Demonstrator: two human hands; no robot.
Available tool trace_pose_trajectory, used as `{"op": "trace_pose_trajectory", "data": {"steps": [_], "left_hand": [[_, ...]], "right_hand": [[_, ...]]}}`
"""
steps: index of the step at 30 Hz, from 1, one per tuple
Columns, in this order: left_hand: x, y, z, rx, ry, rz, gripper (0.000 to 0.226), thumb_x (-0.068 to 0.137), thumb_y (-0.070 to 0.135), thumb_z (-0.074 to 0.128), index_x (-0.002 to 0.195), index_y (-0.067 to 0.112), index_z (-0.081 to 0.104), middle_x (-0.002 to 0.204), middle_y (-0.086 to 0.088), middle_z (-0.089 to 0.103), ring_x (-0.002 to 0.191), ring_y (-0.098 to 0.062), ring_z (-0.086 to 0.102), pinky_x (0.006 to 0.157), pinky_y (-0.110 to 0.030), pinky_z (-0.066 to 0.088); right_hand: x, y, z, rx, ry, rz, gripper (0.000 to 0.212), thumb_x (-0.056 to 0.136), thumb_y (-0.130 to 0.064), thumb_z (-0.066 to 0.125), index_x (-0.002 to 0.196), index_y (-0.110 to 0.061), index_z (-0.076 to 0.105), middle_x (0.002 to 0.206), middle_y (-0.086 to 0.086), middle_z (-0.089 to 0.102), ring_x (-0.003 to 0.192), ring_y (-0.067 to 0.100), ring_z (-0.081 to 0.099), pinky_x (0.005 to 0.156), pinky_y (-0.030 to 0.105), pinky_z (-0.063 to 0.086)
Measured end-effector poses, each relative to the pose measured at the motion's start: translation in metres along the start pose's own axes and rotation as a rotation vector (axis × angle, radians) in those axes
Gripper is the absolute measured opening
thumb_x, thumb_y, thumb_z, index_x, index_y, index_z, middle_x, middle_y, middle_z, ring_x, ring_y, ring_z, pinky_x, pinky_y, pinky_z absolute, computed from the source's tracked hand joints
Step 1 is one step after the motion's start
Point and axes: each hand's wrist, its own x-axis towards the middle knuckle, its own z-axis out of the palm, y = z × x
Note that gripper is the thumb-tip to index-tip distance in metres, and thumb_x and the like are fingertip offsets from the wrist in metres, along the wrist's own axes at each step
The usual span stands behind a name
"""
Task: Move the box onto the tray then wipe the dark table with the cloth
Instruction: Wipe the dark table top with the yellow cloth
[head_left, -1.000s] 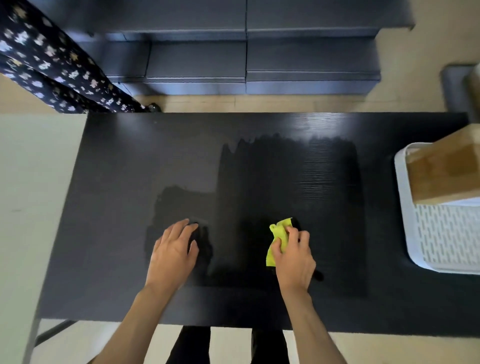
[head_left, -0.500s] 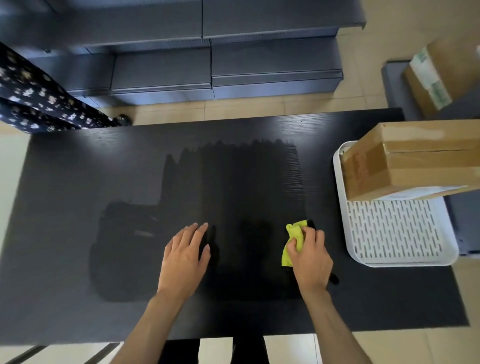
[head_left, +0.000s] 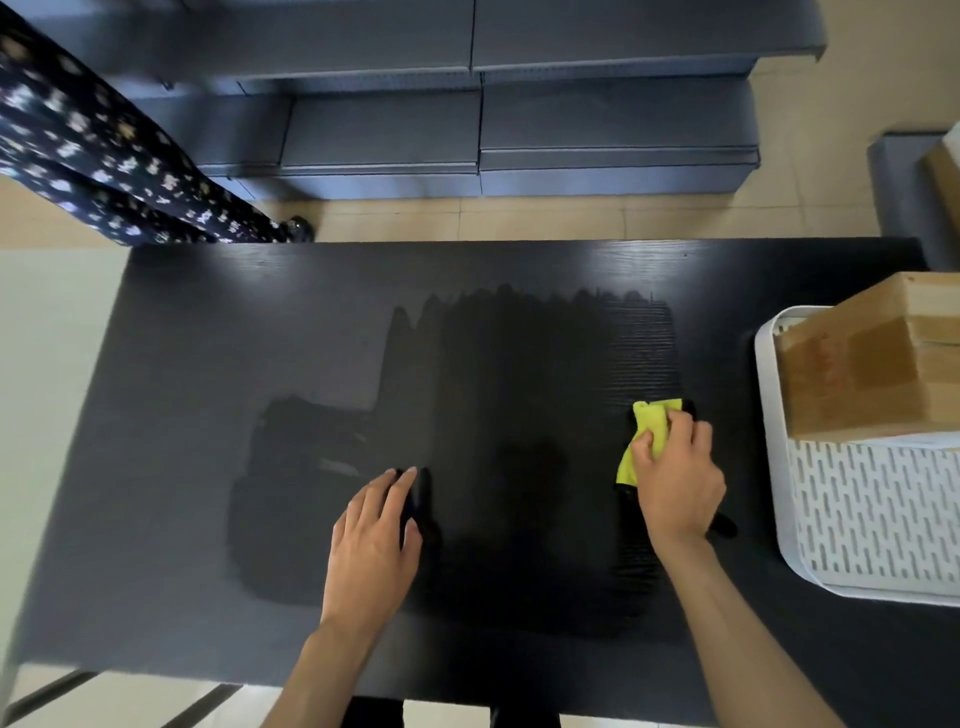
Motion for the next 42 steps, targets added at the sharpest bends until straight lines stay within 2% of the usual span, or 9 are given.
{"op": "trace_pose_trajectory", "data": {"steps": [6,11,15,20,22,27,36,42], "left_hand": [[0.012,-0.052,-0.024,-0.052,0.023,-0.039,0.061,0.094,0.015,0.063,0.151,0.022,0.044,0.149,-0.003,0.051,0.134,-0.027,0.05,0.105,-0.049,0.049],[0.029,-0.107,-0.051,-0.11,0.055,-0.064,0.062,0.094,0.012,0.062,0.152,0.022,0.042,0.15,-0.002,0.049,0.134,-0.026,0.048,0.104,-0.047,0.048],[0.043,-0.154,-0.074,-0.13,0.083,-0.072,0.061,0.094,0.014,0.062,0.151,0.02,0.042,0.15,-0.002,0.05,0.134,-0.026,0.048,0.104,-0.046,0.048],[0.057,-0.208,-0.093,-0.128,0.093,-0.095,0.058,0.094,0.014,0.062,0.149,0.019,0.045,0.148,-0.002,0.052,0.132,-0.027,0.05,0.101,-0.048,0.05],[0.061,-0.226,-0.097,-0.126,0.099,-0.101,0.057,0.094,0.015,0.062,0.148,0.019,0.046,0.147,-0.003,0.052,0.131,-0.028,0.05,0.1,-0.048,0.051],[0.068,-0.255,-0.103,-0.134,0.125,-0.108,0.056,0.092,0.015,0.063,0.146,0.021,0.047,0.144,-0.002,0.054,0.128,-0.026,0.052,0.096,-0.047,0.052],[0.071,-0.258,-0.107,-0.104,0.114,-0.093,0.054,0.092,0.014,0.064,0.144,0.019,0.05,0.143,-0.002,0.056,0.127,-0.026,0.053,0.098,-0.047,0.052],[0.079,-0.225,-0.108,-0.024,0.129,-0.025,0.054,0.09,0.012,0.067,0.142,0.015,0.054,0.141,-0.005,0.058,0.125,-0.028,0.056,0.096,-0.047,0.053]], "right_hand": [[-0.034,-0.061,0.011,-0.013,-0.046,-0.061,0.03,0.096,-0.03,0.063,0.116,-0.008,0.055,0.103,0.012,0.053,0.059,0.029,0.059,0.051,0.029,0.035],[-0.075,-0.137,0.024,0.038,-0.143,-0.084,0.028,0.096,-0.028,0.059,0.117,-0.009,0.053,0.104,0.008,0.05,0.06,0.019,0.048,0.051,0.028,0.035],[-0.113,-0.205,0.04,0.192,-0.245,-0.07,0.03,0.093,-0.023,0.063,0.119,-0.012,0.052,0.108,0.003,0.049,0.068,0.022,0.058,0.058,0.03,0.039],[-0.158,-0.288,0.065,0.354,-0.346,-0.054,0.025,0.097,-0.027,0.064,0.118,-0.016,0.055,0.112,-0.003,0.049,0.082,0.02,0.062,0.073,0.033,0.043],[-0.173,-0.319,0.075,0.362,-0.368,-0.086,0.023,0.098,-0.029,0.064,0.115,-0.016,0.056,0.111,-0.002,0.049,0.083,0.02,0.063,0.071,0.034,0.043],[-0.192,-0.38,0.094,0.399,-0.39,-0.176,0.021,0.097,-0.027,0.067,0.11,-0.015,0.057,0.106,-0.003,0.049,0.077,0.021,0.064,0.064,0.039,0.057],[-0.147,-0.429,0.108,0.438,-0.391,-0.178,0.018,0.099,-0.025,0.065,0.111,-0.013,0.058,0.108,0.003,0.051,0.084,0.028,0.064,0.076,0.045,0.056],[-0.116,-0.395,0.096,0.381,-0.38,-0.22,0.022,0.098,-0.024,0.066,0.118,-0.016,0.06,0.107,0.001,0.051,0.083,0.026,0.066,0.076,0.044,0.059]]}}
